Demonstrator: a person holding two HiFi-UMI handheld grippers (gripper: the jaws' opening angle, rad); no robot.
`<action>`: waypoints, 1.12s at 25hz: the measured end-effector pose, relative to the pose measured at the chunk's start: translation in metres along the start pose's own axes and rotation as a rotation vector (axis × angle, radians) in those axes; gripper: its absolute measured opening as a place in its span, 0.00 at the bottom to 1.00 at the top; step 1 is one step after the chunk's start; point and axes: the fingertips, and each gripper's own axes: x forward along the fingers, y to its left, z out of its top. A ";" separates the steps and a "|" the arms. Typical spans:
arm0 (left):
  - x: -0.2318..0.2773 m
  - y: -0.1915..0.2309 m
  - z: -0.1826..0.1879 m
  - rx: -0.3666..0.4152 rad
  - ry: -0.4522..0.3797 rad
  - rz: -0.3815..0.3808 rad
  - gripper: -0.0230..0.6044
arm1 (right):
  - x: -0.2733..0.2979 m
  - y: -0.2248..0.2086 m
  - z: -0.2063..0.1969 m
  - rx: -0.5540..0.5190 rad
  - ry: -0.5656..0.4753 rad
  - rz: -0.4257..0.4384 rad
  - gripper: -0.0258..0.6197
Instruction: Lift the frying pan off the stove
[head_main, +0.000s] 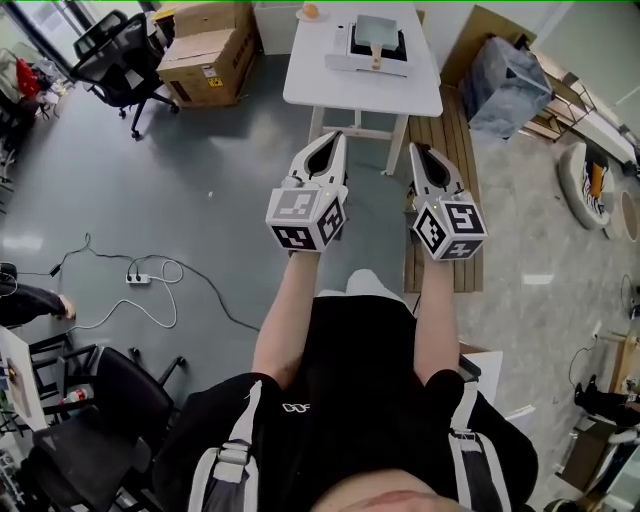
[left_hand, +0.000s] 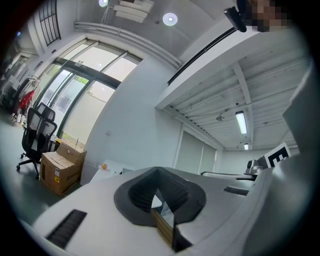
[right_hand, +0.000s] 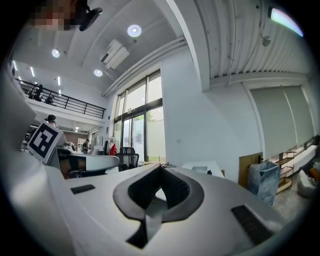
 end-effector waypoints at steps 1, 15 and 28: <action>0.001 0.002 0.003 -0.001 -0.007 -0.004 0.02 | 0.002 0.000 0.004 -0.003 -0.006 -0.002 0.04; 0.085 0.022 0.015 0.009 -0.034 -0.072 0.02 | 0.050 -0.054 0.027 -0.020 -0.089 -0.042 0.04; 0.271 0.103 -0.004 -0.069 0.011 -0.020 0.02 | 0.221 -0.188 0.031 -0.013 -0.050 -0.046 0.04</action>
